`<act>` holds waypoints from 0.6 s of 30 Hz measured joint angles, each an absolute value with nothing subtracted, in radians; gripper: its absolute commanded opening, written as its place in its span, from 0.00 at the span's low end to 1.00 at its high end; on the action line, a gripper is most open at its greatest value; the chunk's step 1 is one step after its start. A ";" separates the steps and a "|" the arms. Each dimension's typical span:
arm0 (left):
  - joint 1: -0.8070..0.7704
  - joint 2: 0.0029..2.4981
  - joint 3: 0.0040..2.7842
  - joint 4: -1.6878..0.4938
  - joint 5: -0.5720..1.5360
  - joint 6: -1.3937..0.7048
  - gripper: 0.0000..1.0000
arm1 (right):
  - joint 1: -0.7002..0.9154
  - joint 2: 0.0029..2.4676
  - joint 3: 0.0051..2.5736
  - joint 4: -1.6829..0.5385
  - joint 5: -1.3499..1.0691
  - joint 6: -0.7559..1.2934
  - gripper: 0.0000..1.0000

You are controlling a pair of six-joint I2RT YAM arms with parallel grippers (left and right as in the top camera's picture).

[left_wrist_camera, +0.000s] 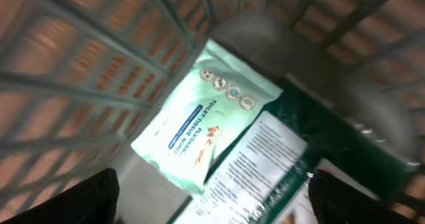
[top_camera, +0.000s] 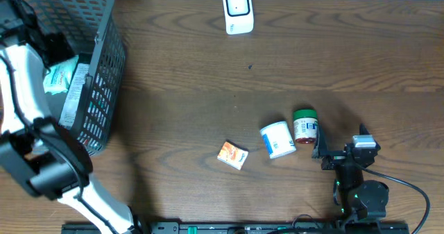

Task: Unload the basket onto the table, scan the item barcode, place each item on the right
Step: 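Reach the left gripper into the basket and grasp the mint-green wipes pack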

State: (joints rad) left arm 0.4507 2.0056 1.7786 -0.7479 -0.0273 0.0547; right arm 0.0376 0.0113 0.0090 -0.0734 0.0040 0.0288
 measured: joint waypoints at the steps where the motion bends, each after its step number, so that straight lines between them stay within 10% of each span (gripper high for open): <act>1: 0.451 2.028 1.779 -0.731 -0.029 0.071 0.91 | 0.038 0.011 0.009 -0.073 0.004 0.029 0.99; 14: 0.451 2.267 1.780 -0.520 -0.029 0.219 0.90 | 0.038 0.011 0.009 -0.073 0.004 0.029 0.99; 18: 0.451 2.284 1.794 -0.498 -0.030 0.218 0.63 | 0.038 0.011 0.009 -0.073 0.004 0.029 0.99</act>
State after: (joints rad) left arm 0.4515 2.2841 1.7943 -0.4980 -0.0296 0.2180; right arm 0.0376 0.0113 0.0090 -0.0734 0.0040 0.0288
